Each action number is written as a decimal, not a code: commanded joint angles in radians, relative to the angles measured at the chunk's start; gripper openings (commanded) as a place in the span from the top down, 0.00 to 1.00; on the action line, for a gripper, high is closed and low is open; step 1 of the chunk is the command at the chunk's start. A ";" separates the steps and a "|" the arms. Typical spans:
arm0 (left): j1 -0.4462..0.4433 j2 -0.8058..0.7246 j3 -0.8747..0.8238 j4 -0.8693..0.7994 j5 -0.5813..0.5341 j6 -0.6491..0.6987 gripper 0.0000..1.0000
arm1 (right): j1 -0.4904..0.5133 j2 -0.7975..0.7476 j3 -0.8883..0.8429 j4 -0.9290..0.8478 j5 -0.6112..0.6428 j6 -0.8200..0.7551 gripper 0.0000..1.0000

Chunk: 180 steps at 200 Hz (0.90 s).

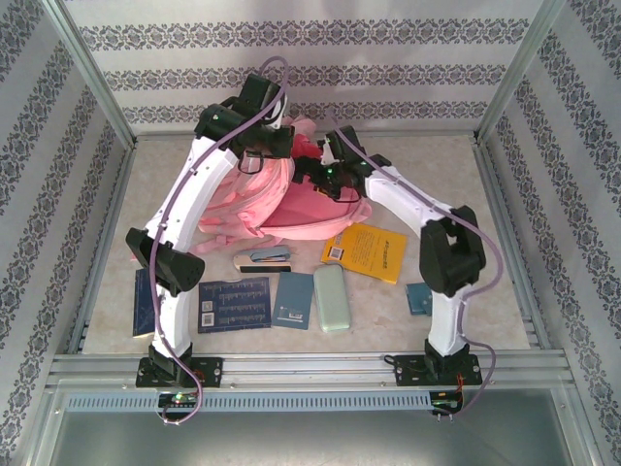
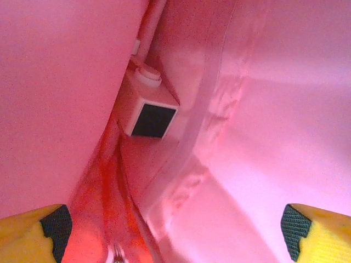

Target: Pack the student bag

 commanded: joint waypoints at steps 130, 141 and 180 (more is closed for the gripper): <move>0.012 -0.267 -0.454 0.273 0.037 -0.120 1.00 | 0.040 -0.876 -0.579 -0.360 0.441 -0.259 0.02; 0.011 -0.280 -0.475 0.285 0.038 -0.128 1.00 | 0.035 -0.937 -0.647 -0.354 0.413 -0.267 0.02; 0.011 -0.275 -0.460 0.275 0.054 -0.146 1.00 | 0.114 -1.026 -0.801 -0.395 0.381 -0.246 0.02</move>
